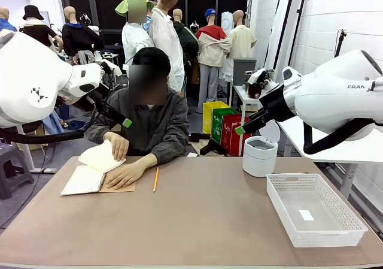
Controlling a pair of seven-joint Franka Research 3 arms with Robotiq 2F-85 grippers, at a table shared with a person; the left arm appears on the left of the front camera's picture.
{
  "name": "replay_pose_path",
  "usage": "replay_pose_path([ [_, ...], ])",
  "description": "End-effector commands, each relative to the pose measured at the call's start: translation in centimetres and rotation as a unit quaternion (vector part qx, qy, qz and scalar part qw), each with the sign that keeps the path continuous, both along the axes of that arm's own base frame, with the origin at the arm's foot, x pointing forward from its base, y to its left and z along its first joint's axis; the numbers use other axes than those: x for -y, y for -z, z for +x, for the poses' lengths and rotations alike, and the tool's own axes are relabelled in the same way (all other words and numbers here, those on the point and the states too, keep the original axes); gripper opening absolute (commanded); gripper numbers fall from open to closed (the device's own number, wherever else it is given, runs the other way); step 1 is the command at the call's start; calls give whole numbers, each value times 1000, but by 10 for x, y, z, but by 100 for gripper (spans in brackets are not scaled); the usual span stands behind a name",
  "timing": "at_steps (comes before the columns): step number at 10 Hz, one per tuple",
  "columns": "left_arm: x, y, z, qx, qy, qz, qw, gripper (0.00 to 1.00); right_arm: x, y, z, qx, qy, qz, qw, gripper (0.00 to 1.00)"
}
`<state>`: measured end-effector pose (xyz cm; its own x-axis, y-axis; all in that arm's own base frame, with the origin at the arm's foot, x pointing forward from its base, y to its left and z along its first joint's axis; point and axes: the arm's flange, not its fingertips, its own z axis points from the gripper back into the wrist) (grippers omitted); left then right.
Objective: Sort the paper based on its condition.
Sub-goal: If a person hands you a paper, place it in the Organizing basket , and if it's crumpled, put it in the Trash can.
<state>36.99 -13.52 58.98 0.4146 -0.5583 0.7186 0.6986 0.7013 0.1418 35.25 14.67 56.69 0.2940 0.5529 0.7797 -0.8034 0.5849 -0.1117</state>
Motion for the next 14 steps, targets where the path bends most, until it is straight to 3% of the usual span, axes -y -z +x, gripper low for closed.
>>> replay_pose_path([
  [1,0,0,0,-2,-8,-1,1000,100,0,0,0,-3,-3,1,1000,100],
  [14,0,0,0,-2,-8,-1,1000,100,0,0,0,-3,-3,1,1000,100],
])
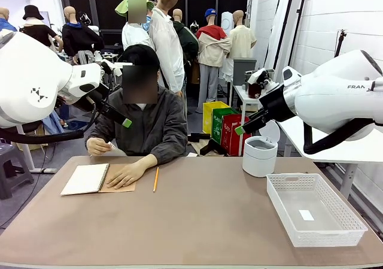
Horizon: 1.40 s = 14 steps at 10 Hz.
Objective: Sort the paper based on its condition.
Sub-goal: If a person hands you a paper, place it in the Organizing basket , and if it's crumpled, put it in the Trash can.
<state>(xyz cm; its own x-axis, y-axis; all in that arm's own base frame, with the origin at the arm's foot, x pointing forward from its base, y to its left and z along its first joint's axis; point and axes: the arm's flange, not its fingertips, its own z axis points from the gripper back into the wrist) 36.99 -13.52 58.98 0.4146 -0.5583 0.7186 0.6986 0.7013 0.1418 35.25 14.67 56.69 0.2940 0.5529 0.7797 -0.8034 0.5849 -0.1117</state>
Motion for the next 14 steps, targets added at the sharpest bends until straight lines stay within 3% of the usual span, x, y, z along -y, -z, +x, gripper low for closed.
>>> replay_pose_path([
  [1,0,0,0,-2,-8,-1,1000,100,0,0,0,-3,-3,1,1000,100],
  [14,0,0,0,-2,-8,-1,1000,100,0,0,0,-3,-3,1,1000,100],
])
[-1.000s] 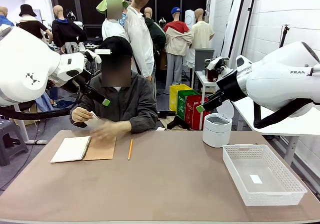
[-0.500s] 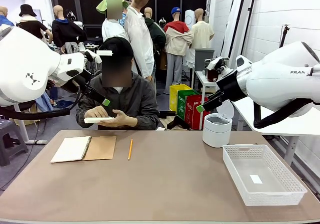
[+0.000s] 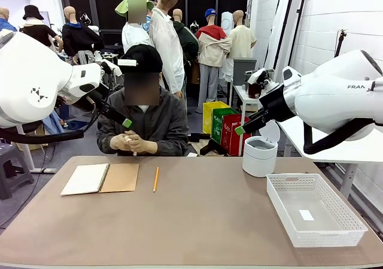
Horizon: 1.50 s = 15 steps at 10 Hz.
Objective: Sort the paper based on its condition.
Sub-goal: If a person hands you a paper, place it in the Organizing basket , and if it's crumpled, put it in the Trash can.
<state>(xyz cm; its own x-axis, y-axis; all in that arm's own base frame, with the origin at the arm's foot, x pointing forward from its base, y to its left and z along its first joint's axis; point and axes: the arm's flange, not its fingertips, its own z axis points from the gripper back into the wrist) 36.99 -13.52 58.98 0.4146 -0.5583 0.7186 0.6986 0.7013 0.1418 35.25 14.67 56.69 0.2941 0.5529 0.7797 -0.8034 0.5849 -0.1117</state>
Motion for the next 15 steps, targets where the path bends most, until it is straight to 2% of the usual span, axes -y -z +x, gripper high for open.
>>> replay_pose_path([
  [1,0,0,0,-2,-8,-1,1000,100,0,0,0,-3,-3,1,1000,100],
  [15,0,0,0,-2,-8,-1,1000,100,0,0,0,-3,-3,1,1000,100],
])
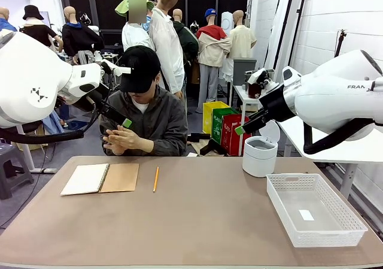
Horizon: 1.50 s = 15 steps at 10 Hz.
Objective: Sort the paper based on its condition.
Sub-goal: If a person hands you a paper, place it in the Organizing basket , and if it's crumpled, put it in the Trash can.
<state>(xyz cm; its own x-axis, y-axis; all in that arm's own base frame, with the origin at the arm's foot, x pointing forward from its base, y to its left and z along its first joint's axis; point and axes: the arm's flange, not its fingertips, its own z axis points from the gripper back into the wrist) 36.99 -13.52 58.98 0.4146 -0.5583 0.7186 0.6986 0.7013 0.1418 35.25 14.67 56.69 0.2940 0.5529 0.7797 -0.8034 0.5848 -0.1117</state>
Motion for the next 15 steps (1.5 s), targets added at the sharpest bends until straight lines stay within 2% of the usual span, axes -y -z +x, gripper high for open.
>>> replay_pose_path([
  [1,0,0,0,-2,-8,-1,1000,100,0,0,0,-3,-3,1,1000,100],
  [15,0,0,0,-2,-8,-1,1000,100,0,0,0,-3,-3,1,1000,100],
])
